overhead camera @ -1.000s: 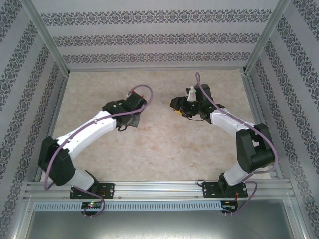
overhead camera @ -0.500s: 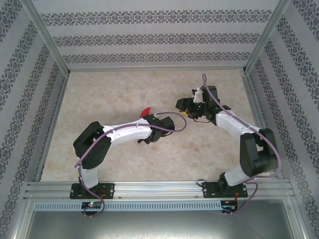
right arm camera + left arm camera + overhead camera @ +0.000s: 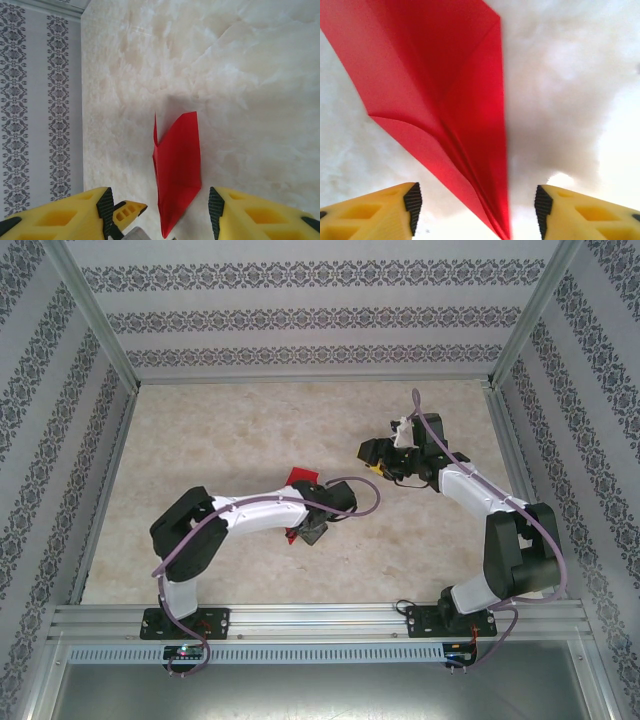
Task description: Fold a paper plane with a square sheet of paper (pick it up from the middle)
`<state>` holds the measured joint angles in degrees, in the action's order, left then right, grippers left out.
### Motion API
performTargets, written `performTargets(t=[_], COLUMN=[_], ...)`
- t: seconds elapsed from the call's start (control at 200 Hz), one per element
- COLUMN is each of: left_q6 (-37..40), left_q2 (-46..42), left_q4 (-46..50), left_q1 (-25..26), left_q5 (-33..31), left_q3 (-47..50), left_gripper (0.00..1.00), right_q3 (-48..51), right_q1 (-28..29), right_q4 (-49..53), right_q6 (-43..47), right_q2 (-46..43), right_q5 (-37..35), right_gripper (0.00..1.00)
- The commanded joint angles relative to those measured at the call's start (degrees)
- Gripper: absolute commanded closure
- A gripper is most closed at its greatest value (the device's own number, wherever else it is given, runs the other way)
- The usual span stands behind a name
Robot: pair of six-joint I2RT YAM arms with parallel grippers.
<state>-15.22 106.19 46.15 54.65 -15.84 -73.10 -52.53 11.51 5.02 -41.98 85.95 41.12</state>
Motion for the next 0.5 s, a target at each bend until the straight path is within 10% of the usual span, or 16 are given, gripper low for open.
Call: performTargets(t=[0.0, 0.24, 0.495], left_q6=[0.0, -2.6, -7.4], left_q2=[-6.5, -19.2, -33.3], left_q4=[-4.4, -5.7, -9.5], left_q1=[-0.4, -7.2, -25.4], left_q5=[10.3, 23.3, 33.0], left_q3=[0.8, 5.5, 16.6], left_gripper=[0.32, 0.3, 0.25], right_q3=[1.5, 2.5, -0.4], right_q1=[0.4, 6.0, 18.1], right_q4=[0.9, 0.0, -1.0], right_q6=[1.4, -1.3, -5.0], right_q2=[-1.7, -2.6, -0.9], right_q5=[1.4, -0.6, -6.6], right_gripper=[0.45, 0.48, 0.61])
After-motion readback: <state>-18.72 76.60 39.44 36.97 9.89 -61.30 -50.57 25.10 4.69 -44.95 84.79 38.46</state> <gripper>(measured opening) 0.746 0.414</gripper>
